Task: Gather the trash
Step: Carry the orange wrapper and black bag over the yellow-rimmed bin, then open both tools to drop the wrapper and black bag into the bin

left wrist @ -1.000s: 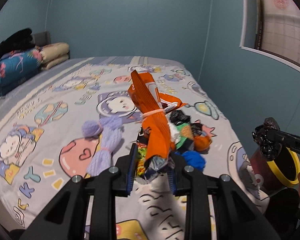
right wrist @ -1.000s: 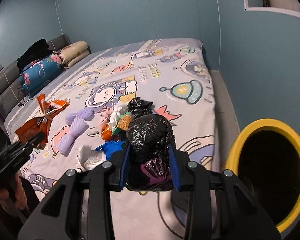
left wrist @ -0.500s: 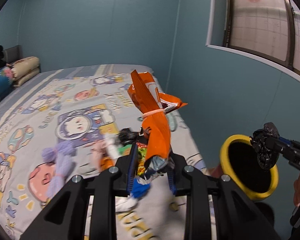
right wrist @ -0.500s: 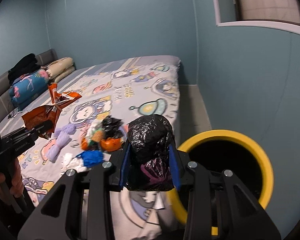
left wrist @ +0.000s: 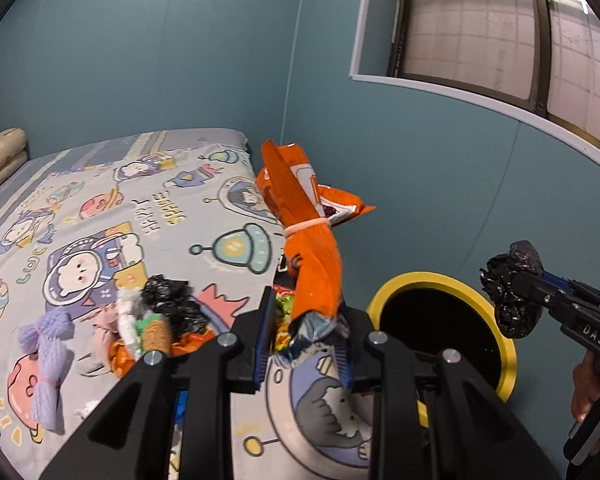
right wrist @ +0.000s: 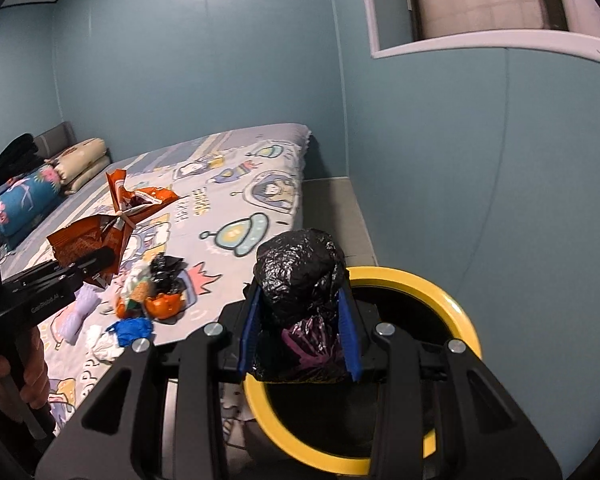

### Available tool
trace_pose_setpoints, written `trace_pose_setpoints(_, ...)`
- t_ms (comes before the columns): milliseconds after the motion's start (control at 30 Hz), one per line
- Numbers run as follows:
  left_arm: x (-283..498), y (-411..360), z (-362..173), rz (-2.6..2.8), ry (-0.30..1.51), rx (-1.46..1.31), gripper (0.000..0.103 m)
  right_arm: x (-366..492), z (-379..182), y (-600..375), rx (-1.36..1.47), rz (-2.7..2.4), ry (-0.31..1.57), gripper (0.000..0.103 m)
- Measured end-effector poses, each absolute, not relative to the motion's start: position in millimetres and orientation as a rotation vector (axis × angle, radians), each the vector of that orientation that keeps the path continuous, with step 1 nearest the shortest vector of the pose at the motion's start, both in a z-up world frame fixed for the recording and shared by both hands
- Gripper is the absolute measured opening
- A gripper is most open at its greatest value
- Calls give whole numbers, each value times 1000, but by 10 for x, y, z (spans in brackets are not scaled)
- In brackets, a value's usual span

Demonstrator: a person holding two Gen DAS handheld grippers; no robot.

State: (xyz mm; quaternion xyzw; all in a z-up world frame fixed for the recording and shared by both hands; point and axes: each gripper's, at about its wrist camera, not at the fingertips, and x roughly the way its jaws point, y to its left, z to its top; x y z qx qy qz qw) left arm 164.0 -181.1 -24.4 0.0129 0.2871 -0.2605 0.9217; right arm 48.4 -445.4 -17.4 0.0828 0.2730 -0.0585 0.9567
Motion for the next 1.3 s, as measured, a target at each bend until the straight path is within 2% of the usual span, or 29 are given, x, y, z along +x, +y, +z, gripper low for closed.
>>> trace_pose_setpoints(367,1691,-2346,-349,-617,626,62,25,446,-305,-4731,219,-180,566,34)
trace_pose_setpoints(733,1662,-2923,-714,-702,712,91,25,515,-650,-5005,290,-218,613,34)
trace_pose_setpoints(1300,1726,-3390,-1135,-755,832,136,25,710,-954,-5300,385,-225,675,36)
